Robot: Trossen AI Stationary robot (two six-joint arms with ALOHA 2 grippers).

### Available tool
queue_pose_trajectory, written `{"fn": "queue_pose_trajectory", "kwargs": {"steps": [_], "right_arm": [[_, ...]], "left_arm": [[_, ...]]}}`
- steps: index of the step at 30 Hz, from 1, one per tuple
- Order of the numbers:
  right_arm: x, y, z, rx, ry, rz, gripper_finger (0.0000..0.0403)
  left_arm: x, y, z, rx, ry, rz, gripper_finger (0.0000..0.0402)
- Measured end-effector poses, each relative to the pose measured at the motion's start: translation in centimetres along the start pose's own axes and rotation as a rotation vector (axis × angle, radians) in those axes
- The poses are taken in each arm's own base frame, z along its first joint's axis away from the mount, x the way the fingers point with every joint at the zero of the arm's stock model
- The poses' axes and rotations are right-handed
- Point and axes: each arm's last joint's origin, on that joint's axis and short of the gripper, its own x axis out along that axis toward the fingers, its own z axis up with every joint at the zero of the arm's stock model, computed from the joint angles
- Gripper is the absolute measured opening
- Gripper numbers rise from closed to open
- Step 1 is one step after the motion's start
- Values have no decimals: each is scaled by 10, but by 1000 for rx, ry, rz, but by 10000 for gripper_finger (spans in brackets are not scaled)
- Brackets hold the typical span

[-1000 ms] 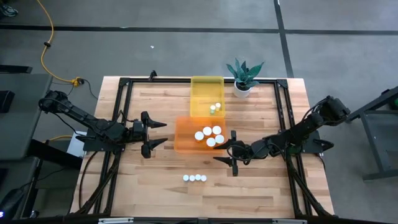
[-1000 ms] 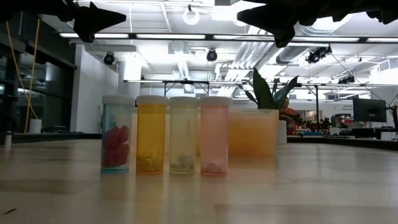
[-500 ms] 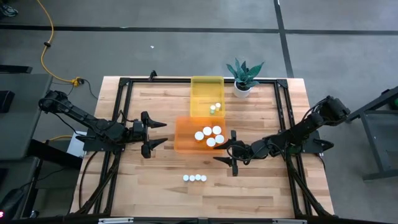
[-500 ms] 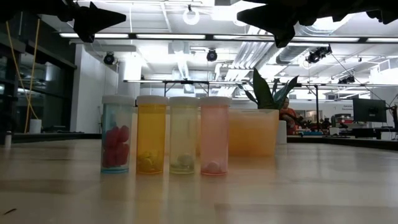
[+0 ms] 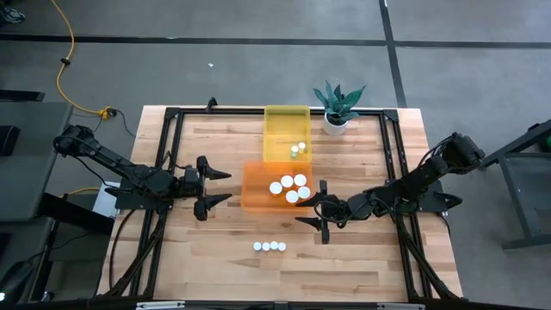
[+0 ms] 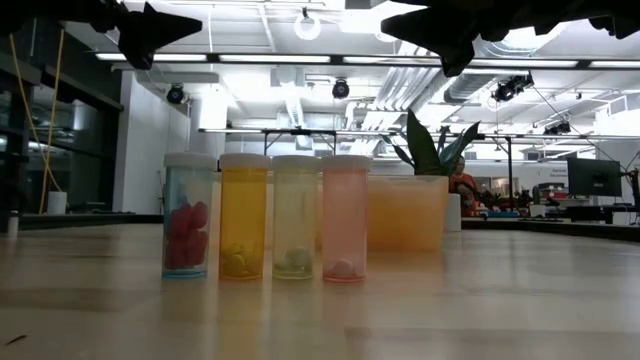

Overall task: Pick and place medicine bottles into bin by pill shape (circle, oval)
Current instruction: Put the small blue pill bottle into the yellow bin

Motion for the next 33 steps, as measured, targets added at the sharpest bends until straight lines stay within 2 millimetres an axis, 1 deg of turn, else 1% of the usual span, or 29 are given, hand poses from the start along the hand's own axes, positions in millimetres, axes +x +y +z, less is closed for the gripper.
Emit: {"fn": "queue_pose_trajectory", "kwargs": {"steps": [5, 11, 15, 20, 25, 29, 33], "right_arm": [[0, 0, 0, 0, 0, 0, 181], [0, 0, 0, 0, 0, 0, 181], [0, 0, 0, 0, 0, 0, 181], [0, 0, 0, 0, 0, 0, 181], [0, 0, 0, 0, 1, 0, 181], [0, 0, 0, 0, 1, 0, 181], [0, 0, 0, 0, 1, 0, 181]], "left_arm": [[4, -8, 4, 0, 8, -18, 291], [17, -25, 5, 36, 66, -39, 291], [24, -41, 6, 88, 168, -65, 291], [25, -67, 19, 131, 308, -114, 291], [18, -100, 25, 185, 359, -226, 291], [8, -128, 17, 207, 399, -313, 291], [0, -151, -2, 230, 453, -325, 291]]}}
